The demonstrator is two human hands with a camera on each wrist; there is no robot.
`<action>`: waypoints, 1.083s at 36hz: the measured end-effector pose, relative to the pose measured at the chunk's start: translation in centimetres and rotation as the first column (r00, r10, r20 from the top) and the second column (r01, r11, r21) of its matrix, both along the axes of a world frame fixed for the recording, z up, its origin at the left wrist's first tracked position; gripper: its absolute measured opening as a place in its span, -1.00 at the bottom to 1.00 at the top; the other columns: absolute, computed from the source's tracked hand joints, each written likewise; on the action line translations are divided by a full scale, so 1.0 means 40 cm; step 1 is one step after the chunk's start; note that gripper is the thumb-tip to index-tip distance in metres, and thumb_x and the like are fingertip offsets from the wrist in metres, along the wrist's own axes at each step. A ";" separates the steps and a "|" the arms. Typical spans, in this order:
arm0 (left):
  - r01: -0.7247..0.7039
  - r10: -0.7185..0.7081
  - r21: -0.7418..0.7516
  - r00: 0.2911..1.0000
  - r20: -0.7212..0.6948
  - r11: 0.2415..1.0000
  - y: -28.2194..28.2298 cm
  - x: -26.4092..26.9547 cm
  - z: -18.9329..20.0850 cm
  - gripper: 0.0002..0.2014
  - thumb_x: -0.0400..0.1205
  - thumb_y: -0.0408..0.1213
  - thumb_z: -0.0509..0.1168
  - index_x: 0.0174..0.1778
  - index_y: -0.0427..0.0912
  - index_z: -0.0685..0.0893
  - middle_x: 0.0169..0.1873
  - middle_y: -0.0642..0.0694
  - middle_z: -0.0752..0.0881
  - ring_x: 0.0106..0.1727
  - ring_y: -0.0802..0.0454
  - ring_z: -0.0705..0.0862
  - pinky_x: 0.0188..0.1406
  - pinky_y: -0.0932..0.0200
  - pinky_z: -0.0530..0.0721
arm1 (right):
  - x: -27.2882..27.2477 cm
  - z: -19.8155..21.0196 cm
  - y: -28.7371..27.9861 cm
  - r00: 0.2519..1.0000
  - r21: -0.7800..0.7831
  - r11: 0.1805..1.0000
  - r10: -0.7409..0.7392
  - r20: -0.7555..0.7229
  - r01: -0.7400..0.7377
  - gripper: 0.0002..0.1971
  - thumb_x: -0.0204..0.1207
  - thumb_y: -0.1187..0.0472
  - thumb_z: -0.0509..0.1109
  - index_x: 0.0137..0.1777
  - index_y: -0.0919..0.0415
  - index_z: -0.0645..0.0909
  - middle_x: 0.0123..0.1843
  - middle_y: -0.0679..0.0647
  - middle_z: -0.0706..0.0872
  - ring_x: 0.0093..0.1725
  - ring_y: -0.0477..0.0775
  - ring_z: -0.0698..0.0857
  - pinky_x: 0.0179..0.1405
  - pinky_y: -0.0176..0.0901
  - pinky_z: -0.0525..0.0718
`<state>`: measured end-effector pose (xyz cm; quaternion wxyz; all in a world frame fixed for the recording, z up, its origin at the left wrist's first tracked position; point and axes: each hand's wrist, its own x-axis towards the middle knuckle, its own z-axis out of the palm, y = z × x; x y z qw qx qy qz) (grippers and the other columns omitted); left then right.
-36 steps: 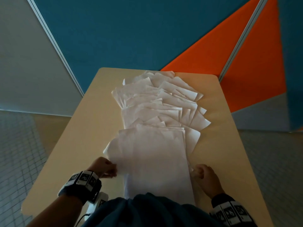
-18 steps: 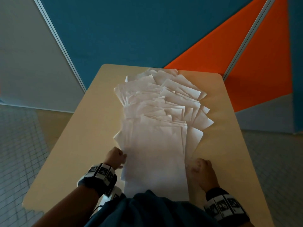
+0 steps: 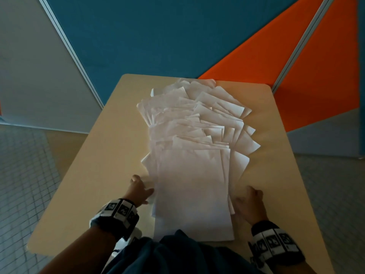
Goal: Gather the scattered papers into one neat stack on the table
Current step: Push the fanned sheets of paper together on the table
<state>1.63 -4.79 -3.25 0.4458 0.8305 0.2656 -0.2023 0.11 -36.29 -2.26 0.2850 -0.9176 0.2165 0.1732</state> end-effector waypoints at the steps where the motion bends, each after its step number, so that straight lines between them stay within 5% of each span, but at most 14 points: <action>1: 0.030 -0.030 0.014 1.000 0.003 0.999 -0.006 0.008 0.000 -0.58 0.51 -0.45 0.36 0.03 -0.33 0.19 0.03 -0.26 0.32 0.03 -0.29 0.60 -0.75 0.25 0.64 | 0.013 -0.003 0.000 1.000 -0.007 1.000 0.004 0.013 -0.004 -0.58 0.44 0.30 0.40 0.23 0.49 0.41 0.27 0.43 0.45 0.28 0.41 0.47 0.16 -0.02 0.45; 3: 0.090 -0.091 0.057 0.996 0.016 0.994 -0.027 0.025 0.009 -0.50 0.50 -0.41 0.38 0.21 -0.46 0.26 0.12 -0.33 0.33 0.14 -0.31 0.58 -0.24 -0.03 0.80 | 0.042 -0.009 0.012 0.999 -0.033 0.999 0.034 0.016 -0.034 -0.58 0.43 0.26 0.40 0.21 0.47 0.42 0.26 0.42 0.48 0.29 0.38 0.44 0.25 0.03 0.43; 5: 0.113 -0.115 0.069 0.993 0.023 0.991 -0.048 0.042 0.017 -0.32 0.47 -0.37 0.42 0.39 -0.50 0.20 0.28 -0.43 0.32 0.29 -0.39 0.52 0.18 -0.26 0.66 | 0.068 -0.014 0.029 0.998 -0.033 0.998 0.054 0.032 -0.053 -0.48 0.43 0.20 0.42 0.34 0.40 0.38 0.35 0.41 0.44 0.35 0.39 0.43 0.36 0.09 0.41; 11: 0.266 -0.267 0.133 0.964 -0.009 0.955 -0.088 0.075 0.030 -0.14 0.51 -0.20 0.39 0.59 -0.26 -0.02 0.42 -0.42 0.26 0.43 -0.33 0.41 0.46 -0.07 0.38 | 0.112 0.000 0.063 0.985 -0.054 0.984 0.170 -0.041 -0.172 -0.34 0.52 0.08 0.33 0.57 0.23 0.18 0.50 0.30 0.29 0.43 0.36 0.33 0.51 0.09 0.23; 14: 0.242 -0.240 0.133 0.970 -0.031 0.961 -0.074 0.080 0.034 -0.12 0.52 -0.19 0.38 0.60 -0.29 -0.05 0.44 -0.40 0.27 0.44 -0.32 0.40 0.47 -0.07 0.37 | 0.116 -0.002 0.048 0.991 0.002 0.991 0.133 -0.003 -0.133 -0.39 0.51 0.12 0.37 0.51 0.27 0.28 0.48 0.33 0.30 0.43 0.39 0.32 0.49 0.11 0.28; 17: 0.186 -0.188 0.225 0.982 -0.012 0.957 -0.045 0.074 0.037 -0.27 0.50 -0.23 0.38 0.46 -0.47 0.19 0.37 -0.44 0.39 0.41 -0.34 0.41 0.43 -0.09 0.42 | 0.105 -0.007 0.019 0.999 -0.026 0.999 0.019 0.041 -0.018 -0.51 0.49 0.16 0.37 0.36 0.36 0.39 0.41 0.40 0.37 0.38 0.43 0.37 0.40 0.13 0.37; 20: 0.233 -0.233 0.217 0.972 -0.026 0.948 -0.036 0.057 0.038 -0.49 0.52 -0.33 0.35 0.33 -0.46 0.36 0.27 -0.43 0.49 0.32 -0.32 0.49 0.30 -0.05 0.50 | 0.080 -0.018 0.011 0.994 -0.022 0.996 0.089 0.071 -0.088 -0.57 0.52 0.21 0.34 0.36 0.32 0.43 0.34 0.38 0.46 0.32 0.38 0.45 0.33 0.08 0.43; 26: 0.382 -0.363 0.252 0.924 -0.119 0.889 -0.082 0.050 0.049 -0.50 0.62 -0.24 0.21 0.36 -0.49 0.26 0.33 -0.46 0.52 0.35 -0.32 0.53 0.23 -0.03 0.51 | 0.065 -0.032 0.090 0.985 -0.005 0.986 0.168 0.039 -0.168 -0.70 0.58 0.28 0.23 0.25 0.41 0.40 0.24 0.36 0.55 0.17 0.35 0.60 0.10 0.03 0.57; 32: 0.378 -0.384 0.361 0.922 -0.058 0.853 -0.047 0.037 0.060 -0.66 0.63 -0.33 0.16 0.29 -0.41 0.44 0.29 -0.39 0.52 0.30 -0.28 0.54 0.25 0.03 0.46 | 0.063 -0.016 0.053 0.975 -0.037 0.976 0.217 0.049 -0.215 -0.71 0.55 0.27 0.29 0.20 0.41 0.46 0.20 0.38 0.54 0.19 0.38 0.55 0.15 0.05 0.51; 35: 0.435 -0.444 0.389 0.893 -0.071 0.812 -0.033 0.003 0.063 -0.74 0.64 -0.36 0.12 0.17 -0.43 0.51 0.19 -0.39 0.61 0.21 -0.26 0.59 0.12 0.05 0.48 | 0.038 -0.012 0.027 0.960 -0.160 0.950 0.277 0.031 -0.269 -0.68 0.53 0.26 0.29 0.26 0.32 0.45 0.30 0.33 0.46 0.23 0.37 0.47 0.20 0.07 0.44; 39: 0.492 -0.486 0.372 0.866 -0.117 0.787 -0.040 -0.035 0.059 -0.70 0.66 -0.37 0.05 0.01 -0.52 0.61 0.06 -0.47 0.70 0.09 -0.30 0.68 -0.02 0.02 0.56 | 0.008 -0.022 0.031 0.961 -0.136 0.955 0.273 0.045 -0.265 -0.63 0.57 0.29 0.22 0.38 0.28 0.41 0.31 0.33 0.51 0.27 0.33 0.50 0.22 0.05 0.47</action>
